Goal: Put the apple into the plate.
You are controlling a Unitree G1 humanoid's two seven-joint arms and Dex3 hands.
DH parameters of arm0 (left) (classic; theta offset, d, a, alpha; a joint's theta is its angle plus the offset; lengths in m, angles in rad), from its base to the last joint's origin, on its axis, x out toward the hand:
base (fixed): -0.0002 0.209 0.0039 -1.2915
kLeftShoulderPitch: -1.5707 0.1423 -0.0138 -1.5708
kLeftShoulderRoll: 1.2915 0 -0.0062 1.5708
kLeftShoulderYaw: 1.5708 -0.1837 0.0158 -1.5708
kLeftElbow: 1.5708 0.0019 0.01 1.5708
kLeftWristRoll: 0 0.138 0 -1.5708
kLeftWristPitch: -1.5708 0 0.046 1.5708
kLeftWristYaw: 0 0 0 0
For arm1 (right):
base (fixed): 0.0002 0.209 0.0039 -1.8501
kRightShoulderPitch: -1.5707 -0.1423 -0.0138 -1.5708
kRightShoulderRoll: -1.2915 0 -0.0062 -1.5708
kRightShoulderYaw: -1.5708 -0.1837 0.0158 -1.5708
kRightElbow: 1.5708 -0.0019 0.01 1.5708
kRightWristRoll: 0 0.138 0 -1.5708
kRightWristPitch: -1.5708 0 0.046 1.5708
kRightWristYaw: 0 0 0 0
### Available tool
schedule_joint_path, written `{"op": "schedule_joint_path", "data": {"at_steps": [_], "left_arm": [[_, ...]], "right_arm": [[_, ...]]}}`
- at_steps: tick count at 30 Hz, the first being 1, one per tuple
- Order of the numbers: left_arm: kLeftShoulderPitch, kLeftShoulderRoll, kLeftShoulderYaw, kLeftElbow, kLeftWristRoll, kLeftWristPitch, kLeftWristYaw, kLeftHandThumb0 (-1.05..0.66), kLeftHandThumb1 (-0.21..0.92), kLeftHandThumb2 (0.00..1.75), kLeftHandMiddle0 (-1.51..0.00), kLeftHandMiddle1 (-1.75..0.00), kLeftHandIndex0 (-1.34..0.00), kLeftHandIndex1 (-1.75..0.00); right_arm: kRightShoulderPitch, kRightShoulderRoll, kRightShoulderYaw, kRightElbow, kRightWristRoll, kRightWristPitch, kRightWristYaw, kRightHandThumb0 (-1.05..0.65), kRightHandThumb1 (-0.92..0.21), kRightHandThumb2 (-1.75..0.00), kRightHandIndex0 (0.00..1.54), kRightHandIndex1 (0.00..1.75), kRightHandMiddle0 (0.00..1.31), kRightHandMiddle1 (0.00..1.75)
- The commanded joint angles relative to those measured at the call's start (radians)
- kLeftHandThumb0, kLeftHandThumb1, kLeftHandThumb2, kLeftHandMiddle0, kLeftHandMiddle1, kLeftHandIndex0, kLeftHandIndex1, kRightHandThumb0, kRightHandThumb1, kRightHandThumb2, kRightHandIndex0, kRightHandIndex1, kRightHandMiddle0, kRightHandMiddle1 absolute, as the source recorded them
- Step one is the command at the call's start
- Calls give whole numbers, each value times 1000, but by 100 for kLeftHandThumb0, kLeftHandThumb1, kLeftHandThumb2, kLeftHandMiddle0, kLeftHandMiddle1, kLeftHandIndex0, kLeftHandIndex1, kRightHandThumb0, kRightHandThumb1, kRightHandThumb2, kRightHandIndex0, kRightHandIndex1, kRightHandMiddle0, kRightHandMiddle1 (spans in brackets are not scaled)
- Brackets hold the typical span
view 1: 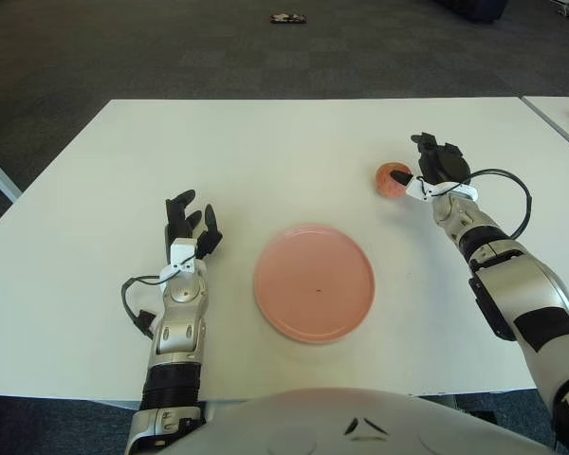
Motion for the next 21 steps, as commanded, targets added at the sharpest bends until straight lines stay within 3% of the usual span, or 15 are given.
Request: {"op": "schedule_joint_path", "data": {"at_steps": [1, 21], "left_arm": [[-3, 11, 6, 9, -5, -3, -1, -69, 92, 79, -31, -57, 0, -97], [-7, 15, 4, 11, -5, -2, -4, -70, 92, 79, -29, -54, 0, -93]], "right_arm": [[-5, 14, 17, 7, -6, 3, 14, -76, -92, -49, 16, 49, 0, 63], [2, 53, 53, 3, -8, -24, 34, -73, -92, -51, 14, 50, 0, 60]]}}
